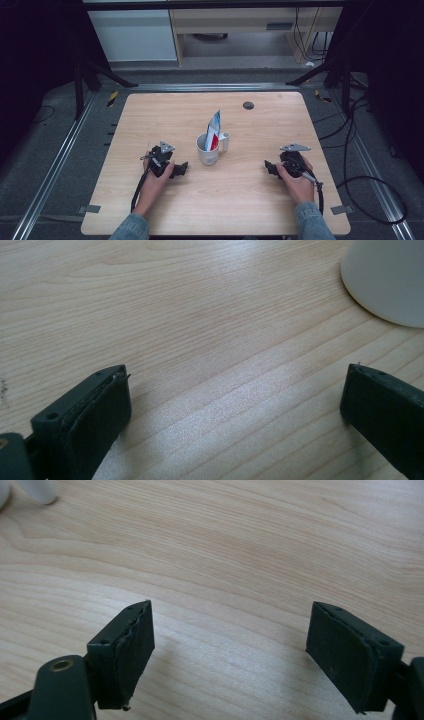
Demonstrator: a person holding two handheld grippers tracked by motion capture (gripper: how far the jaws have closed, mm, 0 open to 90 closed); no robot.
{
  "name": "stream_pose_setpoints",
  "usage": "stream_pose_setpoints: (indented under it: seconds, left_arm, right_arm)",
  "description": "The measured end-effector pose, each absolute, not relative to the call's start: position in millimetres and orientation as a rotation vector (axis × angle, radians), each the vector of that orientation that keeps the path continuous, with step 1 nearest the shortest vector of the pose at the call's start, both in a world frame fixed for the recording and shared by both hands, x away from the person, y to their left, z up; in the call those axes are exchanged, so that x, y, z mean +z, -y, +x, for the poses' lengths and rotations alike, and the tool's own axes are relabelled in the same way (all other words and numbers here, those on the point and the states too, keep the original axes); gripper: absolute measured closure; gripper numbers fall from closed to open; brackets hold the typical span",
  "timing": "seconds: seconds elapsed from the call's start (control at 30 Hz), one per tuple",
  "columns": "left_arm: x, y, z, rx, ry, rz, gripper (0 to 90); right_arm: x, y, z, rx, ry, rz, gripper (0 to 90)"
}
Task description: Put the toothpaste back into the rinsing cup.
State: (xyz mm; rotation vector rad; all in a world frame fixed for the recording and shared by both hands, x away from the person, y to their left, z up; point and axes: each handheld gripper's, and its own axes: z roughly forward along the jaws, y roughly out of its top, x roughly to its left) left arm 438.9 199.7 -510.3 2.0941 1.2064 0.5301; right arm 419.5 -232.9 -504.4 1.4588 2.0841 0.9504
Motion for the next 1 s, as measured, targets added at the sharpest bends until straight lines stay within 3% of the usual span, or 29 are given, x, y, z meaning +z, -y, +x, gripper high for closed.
stream_pose_setpoints:
  seconds: [0.53,1.0]
  left_arm:
    - [-510.3,-199.7,438.9,0.530,-1.206,2.094,0.0]
    - [-510.1,-199.6,438.4,0.532,-1.207,2.097,0.0]
  right_arm:
    - [-512.7,237.0,433.1,0.938,-1.964,1.528,13.8]
    - [-514.4,227.4,435.9,0.825,-1.909,1.599,1.9]
